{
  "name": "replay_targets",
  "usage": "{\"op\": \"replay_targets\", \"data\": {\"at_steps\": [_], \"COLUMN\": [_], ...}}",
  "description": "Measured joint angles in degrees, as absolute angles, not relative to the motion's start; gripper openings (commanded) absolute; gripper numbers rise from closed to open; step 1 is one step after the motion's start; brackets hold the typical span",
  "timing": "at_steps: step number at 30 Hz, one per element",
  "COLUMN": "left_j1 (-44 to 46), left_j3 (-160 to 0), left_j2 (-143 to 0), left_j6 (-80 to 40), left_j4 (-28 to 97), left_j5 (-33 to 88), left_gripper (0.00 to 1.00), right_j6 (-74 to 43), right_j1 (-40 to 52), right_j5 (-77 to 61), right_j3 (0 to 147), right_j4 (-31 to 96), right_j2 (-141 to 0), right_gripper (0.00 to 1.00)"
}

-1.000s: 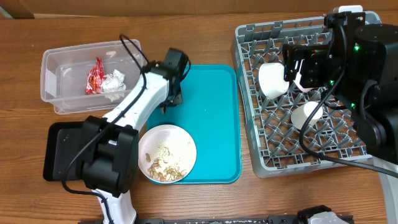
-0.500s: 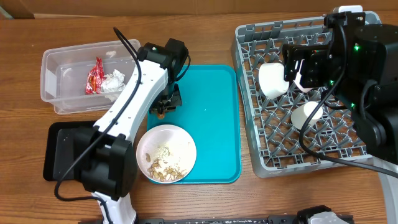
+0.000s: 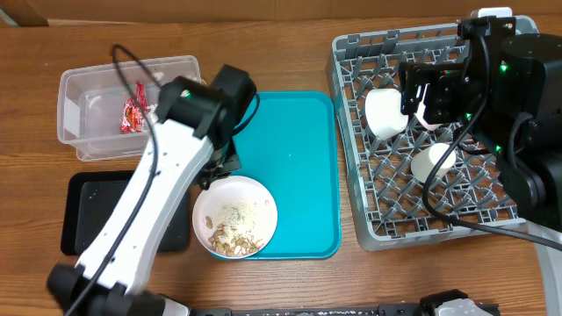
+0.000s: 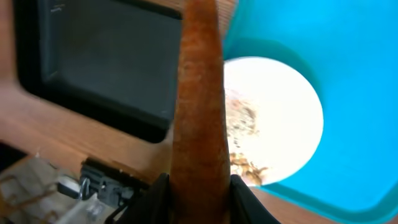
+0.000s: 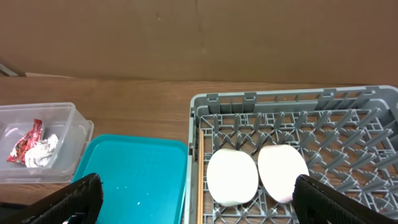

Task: Sort waste into correct bins and load items into the dishwasher
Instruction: 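Carry the carrot left and drop it onto the black tray, then move left gripper to the white plate of food scraps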

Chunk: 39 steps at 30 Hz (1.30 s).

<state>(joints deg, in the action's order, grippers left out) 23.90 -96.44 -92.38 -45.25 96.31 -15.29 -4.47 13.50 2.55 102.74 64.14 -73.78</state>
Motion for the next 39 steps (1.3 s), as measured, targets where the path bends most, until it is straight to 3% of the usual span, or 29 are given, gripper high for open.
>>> {"op": "replay_targets", "data": {"at_steps": [10,22,24,26,29,32,39], "left_j1": [21.6,0.8,-2.0,-3.6,-4.4,-4.6,-4.4], "left_j3": [-74.5,-55.1,-53.4,-52.7,-52.6,-52.6,-59.4], "left_j2": [-83.4,-83.2,-83.2,-83.2,-83.2,-83.1,-82.3], "left_j6": [-63.3,-69.0,-67.6,-65.5,-62.1,-58.3,-47.7], "left_j4": [93.1,68.8,64.4,61.7,59.6,60.3,67.8], "left_j5": [-23.8,-21.6,-19.7,-17.8,-15.6,-13.0,-5.5], "left_gripper": [0.04,0.04,0.14,0.53,0.77,0.78,0.62], "right_j6": [-4.5,-4.5,-4.5,-4.5,-4.5,-4.5,-4.5], "right_j1": [13.5,13.5,13.5,13.5,13.5,13.5,13.5], "right_j5": [2.5,2.5,2.5,2.6,2.5,2.5,2.5], "right_j3": [102.7,102.7,102.7,102.7,102.7,102.7,102.7], "right_j4": [64.2,64.2,64.2,64.2,64.2,64.2,64.2], "right_j2": [-73.8,-73.8,-73.8,-73.8,-73.8,-73.8,-73.8], "right_gripper": [1.0,1.0,1.0,1.0,1.0,1.0,1.0]}}
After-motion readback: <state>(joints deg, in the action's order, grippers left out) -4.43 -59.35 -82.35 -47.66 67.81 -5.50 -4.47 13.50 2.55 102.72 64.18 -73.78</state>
